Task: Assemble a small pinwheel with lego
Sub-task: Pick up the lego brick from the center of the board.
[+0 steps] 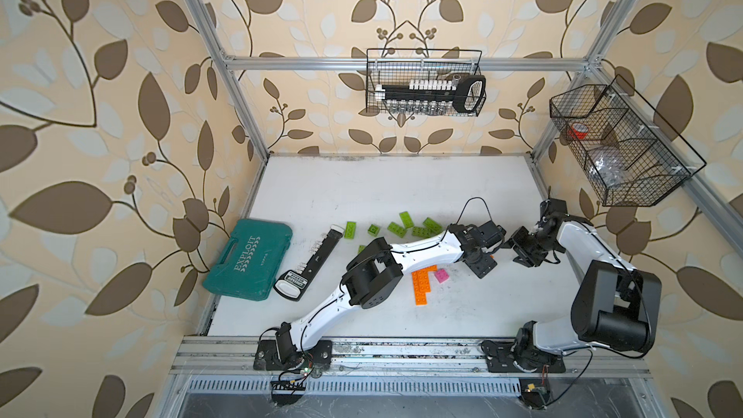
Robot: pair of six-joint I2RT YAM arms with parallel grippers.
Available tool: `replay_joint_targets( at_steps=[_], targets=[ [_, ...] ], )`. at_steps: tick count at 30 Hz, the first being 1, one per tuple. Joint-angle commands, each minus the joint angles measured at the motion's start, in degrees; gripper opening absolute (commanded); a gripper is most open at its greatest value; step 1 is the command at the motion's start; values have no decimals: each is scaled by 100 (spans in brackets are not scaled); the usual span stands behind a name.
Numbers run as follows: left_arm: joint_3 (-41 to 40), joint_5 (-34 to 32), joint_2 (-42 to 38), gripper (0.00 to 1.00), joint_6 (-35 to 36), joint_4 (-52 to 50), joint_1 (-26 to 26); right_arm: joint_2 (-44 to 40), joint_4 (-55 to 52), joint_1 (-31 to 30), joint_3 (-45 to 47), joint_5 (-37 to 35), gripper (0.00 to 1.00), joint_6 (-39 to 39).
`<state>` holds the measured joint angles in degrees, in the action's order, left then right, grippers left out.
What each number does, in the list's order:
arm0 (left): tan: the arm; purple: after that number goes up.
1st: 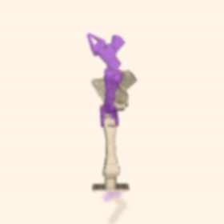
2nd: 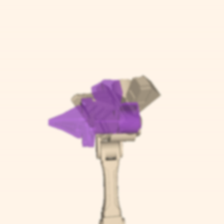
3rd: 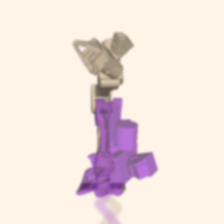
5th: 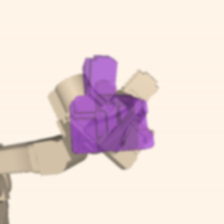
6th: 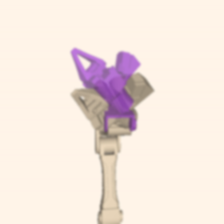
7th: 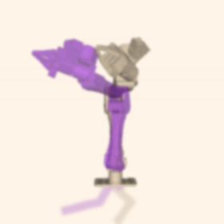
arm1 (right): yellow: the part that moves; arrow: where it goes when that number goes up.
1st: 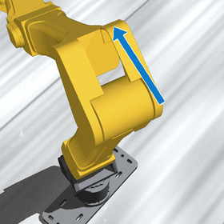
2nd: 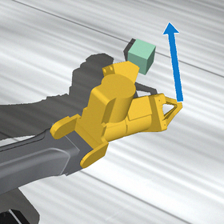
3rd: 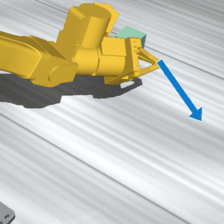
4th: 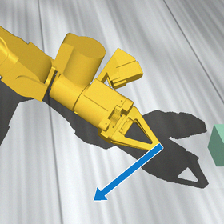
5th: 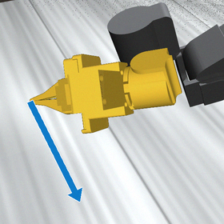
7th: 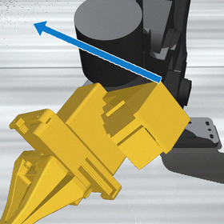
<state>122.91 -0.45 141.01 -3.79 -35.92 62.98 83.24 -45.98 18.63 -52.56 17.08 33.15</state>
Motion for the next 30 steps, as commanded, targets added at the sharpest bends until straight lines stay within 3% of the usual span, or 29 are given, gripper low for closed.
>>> replay_joint_targets(
  at_steps=[1, 11, 19, 25, 30],
  targets=[
    [383, -53, 169, 75, 244, -127, 28, -168, -59, 94, 100, 228, 51, -76],
    [841, -35, 620, 63, 379, -291, 58, -372, -157, 189, 149, 66, 50, -119],
    [825, 17, 631, 39, 440, -416, 98, -460, -159, 202, 180, -26, 49, -151],
    [597, 45, 181, 34, 398, -439, 87, -549, -81, 202, 263, -54, 49, -199],
    [-43, 26, -794, 31, 234, -509, 60, -772, -28, -122, 325, -255, 49, -295]
  ],
)
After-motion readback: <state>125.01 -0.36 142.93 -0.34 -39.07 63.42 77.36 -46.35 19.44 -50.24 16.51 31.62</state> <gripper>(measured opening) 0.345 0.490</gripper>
